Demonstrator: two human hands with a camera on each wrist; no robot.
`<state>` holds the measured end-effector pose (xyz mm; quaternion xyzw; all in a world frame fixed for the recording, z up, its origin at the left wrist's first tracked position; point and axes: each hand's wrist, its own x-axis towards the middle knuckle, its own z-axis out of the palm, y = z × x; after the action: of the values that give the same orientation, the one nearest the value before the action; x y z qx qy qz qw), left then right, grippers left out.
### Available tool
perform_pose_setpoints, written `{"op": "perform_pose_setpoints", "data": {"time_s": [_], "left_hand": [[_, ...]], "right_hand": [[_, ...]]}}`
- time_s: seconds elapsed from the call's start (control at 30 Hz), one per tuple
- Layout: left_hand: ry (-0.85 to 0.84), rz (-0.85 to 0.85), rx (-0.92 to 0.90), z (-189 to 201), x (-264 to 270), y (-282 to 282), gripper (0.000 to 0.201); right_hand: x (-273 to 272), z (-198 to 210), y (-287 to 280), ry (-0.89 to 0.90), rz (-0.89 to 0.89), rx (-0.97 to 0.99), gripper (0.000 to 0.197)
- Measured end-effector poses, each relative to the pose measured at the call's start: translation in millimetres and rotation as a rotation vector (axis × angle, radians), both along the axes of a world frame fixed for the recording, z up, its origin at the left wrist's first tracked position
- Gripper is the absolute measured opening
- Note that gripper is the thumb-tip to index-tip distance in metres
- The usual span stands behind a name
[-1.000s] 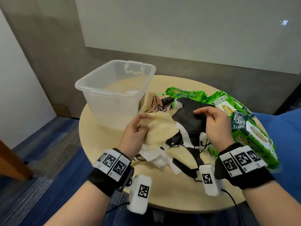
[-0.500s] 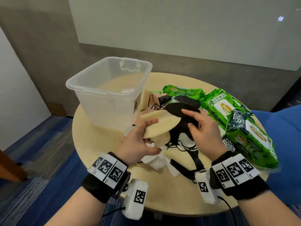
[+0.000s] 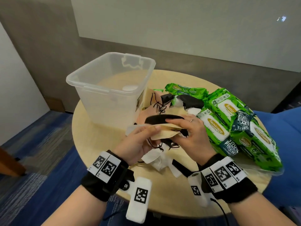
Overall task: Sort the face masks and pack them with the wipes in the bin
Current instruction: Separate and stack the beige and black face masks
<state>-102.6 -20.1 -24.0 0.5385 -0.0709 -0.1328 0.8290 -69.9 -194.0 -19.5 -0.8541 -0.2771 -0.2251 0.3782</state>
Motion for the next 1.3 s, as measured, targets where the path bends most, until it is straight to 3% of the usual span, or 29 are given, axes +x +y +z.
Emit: {"op": "perform_pose_setpoints", "data": {"time_s": [0.07,0.17,0.27,0.37,0.47,0.57,0.67,0.73,0.83,0.93,1.1,1.2,1.3], "left_hand": [[0.014,0.036,0.007,-0.7,0.7,2.8,0.023],[-0.052,0.035,0.134,-6.6,1.5,8.3,0.029],[-0.100,0.052,0.294,-2.6,-3.4,4.5,0.018],[-0.135,0.233,0.339,0.3,-0.8,-1.1,0.005],[-0.176,0.399,0.406,-1.4,6.2,-1.5,0.023],[-0.202,0.451,0.325,2.5,8.1,-2.2,0.008],[-0.249,0.415,0.302,2.4,7.5,-2.0,0.040],[-0.258,0.381,0.332,2.6,7.3,-2.6,0.048],[-0.270,0.389,0.354,3.6,7.8,-5.2,0.033],[-0.291,0.441,0.322,4.7,8.6,-8.8,0.013],[-0.301,0.530,0.267,5.5,9.2,-10.2,0.018],[-0.258,0.697,0.303,-1.2,14.1,0.9,0.016],[-0.201,0.893,0.387,-8.6,20.2,17.7,0.011]], "right_hand": [[1.8,2.9,0.8,0.069,0.070,0.078,0.034],[2.5,2.1,3.1,0.260,0.068,0.168,0.039],[4.4,0.5,3.9,0.437,0.095,0.298,0.059],[8.9,-0.2,3.4,0.517,0.093,0.366,0.076],[12.0,0.2,2.6,0.564,0.101,0.400,0.078],[12.5,2.4,0.7,0.582,0.090,0.437,0.060],[13.0,5.0,-1.1,0.604,0.060,0.482,0.046],[13.3,7.3,-1.0,0.608,0.044,0.500,0.040],[15.1,6.7,-1.6,0.588,0.048,0.470,0.043],[13.4,6.1,-1.1,0.578,0.088,0.439,0.062],[13.4,8.2,-8.1,0.552,0.058,0.517,0.062],[16.4,9.5,-20.5,0.504,-0.034,0.544,0.057],[18.0,12.0,-29.6,0.493,-0.037,0.566,0.076]]}}
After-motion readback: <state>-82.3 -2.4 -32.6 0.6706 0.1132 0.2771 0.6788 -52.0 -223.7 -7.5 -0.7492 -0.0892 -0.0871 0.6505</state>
